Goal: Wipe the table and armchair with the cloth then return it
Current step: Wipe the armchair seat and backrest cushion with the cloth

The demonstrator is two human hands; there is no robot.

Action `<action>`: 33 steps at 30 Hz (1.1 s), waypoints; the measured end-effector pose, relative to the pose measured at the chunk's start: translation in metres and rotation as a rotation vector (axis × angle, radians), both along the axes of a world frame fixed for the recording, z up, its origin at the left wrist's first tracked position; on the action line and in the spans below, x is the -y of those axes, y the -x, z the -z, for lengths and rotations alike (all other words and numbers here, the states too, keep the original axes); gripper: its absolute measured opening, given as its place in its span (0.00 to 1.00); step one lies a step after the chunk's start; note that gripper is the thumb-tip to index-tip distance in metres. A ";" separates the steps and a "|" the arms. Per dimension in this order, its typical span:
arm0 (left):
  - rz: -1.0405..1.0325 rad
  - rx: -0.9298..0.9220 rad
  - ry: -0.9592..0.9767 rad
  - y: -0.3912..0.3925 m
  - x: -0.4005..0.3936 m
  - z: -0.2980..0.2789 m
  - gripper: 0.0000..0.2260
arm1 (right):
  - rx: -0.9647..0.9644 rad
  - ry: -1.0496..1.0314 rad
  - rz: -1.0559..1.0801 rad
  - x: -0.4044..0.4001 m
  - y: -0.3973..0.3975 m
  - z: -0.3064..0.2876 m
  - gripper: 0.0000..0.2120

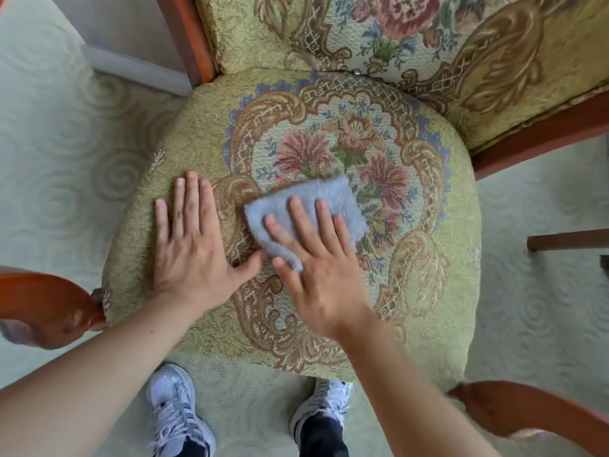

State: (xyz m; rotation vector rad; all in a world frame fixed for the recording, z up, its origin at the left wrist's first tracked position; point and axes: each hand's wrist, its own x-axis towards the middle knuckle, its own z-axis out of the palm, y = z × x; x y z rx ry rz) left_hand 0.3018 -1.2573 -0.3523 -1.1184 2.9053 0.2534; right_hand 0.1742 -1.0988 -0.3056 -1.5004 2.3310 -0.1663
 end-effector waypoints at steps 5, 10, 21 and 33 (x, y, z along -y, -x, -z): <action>0.001 0.011 0.010 -0.002 0.001 -0.002 0.52 | -0.030 -0.038 -0.037 -0.053 0.001 -0.006 0.25; 0.004 0.041 0.003 -0.002 0.001 -0.004 0.54 | -0.050 -0.082 0.225 -0.072 0.060 -0.009 0.26; -0.009 0.024 0.024 0.000 -0.001 0.000 0.54 | -0.074 -0.055 0.532 0.012 0.082 -0.001 0.25; -0.003 0.051 0.003 -0.001 0.000 -0.004 0.55 | -0.140 0.007 0.232 -0.005 0.058 0.006 0.27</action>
